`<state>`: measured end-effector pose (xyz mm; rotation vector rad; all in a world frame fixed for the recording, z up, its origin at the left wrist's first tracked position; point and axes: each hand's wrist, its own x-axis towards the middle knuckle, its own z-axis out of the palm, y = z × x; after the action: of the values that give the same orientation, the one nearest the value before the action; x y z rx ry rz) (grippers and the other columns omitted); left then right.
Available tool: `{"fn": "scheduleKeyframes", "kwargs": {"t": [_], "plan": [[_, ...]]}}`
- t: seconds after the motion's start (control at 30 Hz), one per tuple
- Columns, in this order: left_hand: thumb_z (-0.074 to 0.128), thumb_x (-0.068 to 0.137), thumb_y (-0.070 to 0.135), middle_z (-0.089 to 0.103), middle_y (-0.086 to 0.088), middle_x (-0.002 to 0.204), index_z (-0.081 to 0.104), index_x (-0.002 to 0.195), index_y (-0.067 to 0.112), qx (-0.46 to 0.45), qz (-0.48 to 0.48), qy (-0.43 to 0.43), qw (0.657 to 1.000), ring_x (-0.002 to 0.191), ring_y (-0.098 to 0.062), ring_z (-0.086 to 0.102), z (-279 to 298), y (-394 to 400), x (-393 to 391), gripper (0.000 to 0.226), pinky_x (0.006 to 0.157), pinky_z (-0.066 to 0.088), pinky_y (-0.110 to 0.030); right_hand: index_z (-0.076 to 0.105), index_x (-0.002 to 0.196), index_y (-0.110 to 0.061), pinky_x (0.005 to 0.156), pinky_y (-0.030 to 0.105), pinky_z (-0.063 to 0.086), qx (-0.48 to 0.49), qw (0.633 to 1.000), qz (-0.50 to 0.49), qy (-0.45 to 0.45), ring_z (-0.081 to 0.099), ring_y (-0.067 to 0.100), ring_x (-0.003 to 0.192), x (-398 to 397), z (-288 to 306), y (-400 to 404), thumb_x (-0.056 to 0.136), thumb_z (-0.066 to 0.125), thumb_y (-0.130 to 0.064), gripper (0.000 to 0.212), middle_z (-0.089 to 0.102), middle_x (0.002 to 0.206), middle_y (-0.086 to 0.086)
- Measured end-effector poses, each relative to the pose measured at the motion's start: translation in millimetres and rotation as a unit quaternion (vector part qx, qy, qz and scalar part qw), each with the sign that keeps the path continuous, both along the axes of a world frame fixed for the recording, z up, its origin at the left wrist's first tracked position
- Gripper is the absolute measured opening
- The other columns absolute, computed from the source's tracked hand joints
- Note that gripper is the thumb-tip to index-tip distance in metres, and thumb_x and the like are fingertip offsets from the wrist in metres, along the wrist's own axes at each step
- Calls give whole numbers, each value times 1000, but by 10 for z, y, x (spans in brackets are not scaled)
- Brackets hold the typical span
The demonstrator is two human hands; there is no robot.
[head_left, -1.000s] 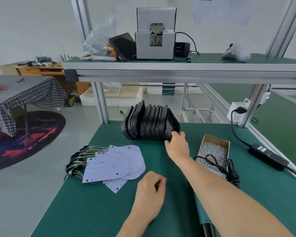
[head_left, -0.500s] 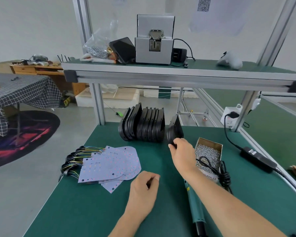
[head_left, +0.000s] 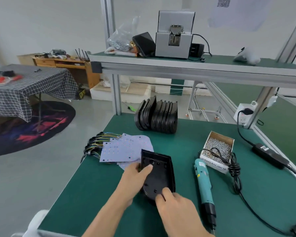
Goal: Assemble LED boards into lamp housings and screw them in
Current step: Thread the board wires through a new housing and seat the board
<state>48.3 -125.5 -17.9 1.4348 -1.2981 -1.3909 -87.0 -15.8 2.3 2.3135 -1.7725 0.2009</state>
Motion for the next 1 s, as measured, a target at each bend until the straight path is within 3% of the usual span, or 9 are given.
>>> {"fn": "scheduleKeyframes", "kwargs": {"t": [0.07,0.13,0.23,0.4,0.53,0.67,0.77,0.87,1.0], "plan": [[65,99,34,74,15,78,69,89,19,-2,6,-20,1000,67,-2,66,-52,74,76,18,60,49,-17,60,47,-20,29,22,28,35,999,30,24,43,14,33,53,61,73,49,68,-10,12,52,57,0],[60,101,33,57,11,63,56,76,17,-21,-1,-92,996,52,-5,47,-108,115,134,29,53,37,-19,72,71,-20,44,27,38,155,985,63,25,60,20,53,37,168,78,64,85,-35,21,52,74,1],[56,101,31,49,3,64,44,72,15,-53,-8,-181,982,45,-5,41,-142,170,177,35,44,31,-16,64,112,-30,75,32,40,233,969,53,-61,62,23,97,-37,312,-80,94,48,-63,41,51,100,-5],[57,97,46,63,-2,73,56,78,13,-136,9,-296,945,67,-27,54,-105,278,199,38,60,40,-37,72,94,-25,82,36,54,134,947,26,-291,65,15,85,190,496,-946,93,56,-38,21,73,89,-11],[53,97,59,52,0,56,47,65,15,-128,45,-268,954,57,-18,48,-74,312,231,55,54,33,-32,73,93,-9,82,41,55,152,945,32,-288,66,31,93,766,381,-1841,96,54,-16,21,74,91,6],[55,102,42,51,11,54,41,63,19,-122,157,-222,955,55,-15,41,-154,259,496,47,50,30,-26,78,100,-13,83,39,55,162,946,89,-265,66,28,98,1314,190,-2224,96,57,-14,21,76,101,4],[59,98,30,63,13,66,58,77,29,-111,256,-192,941,69,-4,57,-185,134,823,22,58,37,-21,74,89,-16,80,41,49,153,956,127,-216,56,35,97,1576,65,-2301,92,60,-14,14,67,95,11],[59,98,27,69,14,90,58,96,35,-83,315,-121,938,76,-2,68,-188,-39,1103,8,71,52,-25,75,117,-23,100,42,46,128,972,118,-161,50,30,120,1693,-52,-2359,98,60,-30,25,65,122,7],[53,98,21,69,15,97,53,121,34,-35,289,-57,955,78,-9,75,-210,-264,1288,27,83,62,-41,74,117,-27,105,40,40,108,976,96,-162,47,26,127,1730,-119,-2404,96,64,-42,27,63,126,2]]}}
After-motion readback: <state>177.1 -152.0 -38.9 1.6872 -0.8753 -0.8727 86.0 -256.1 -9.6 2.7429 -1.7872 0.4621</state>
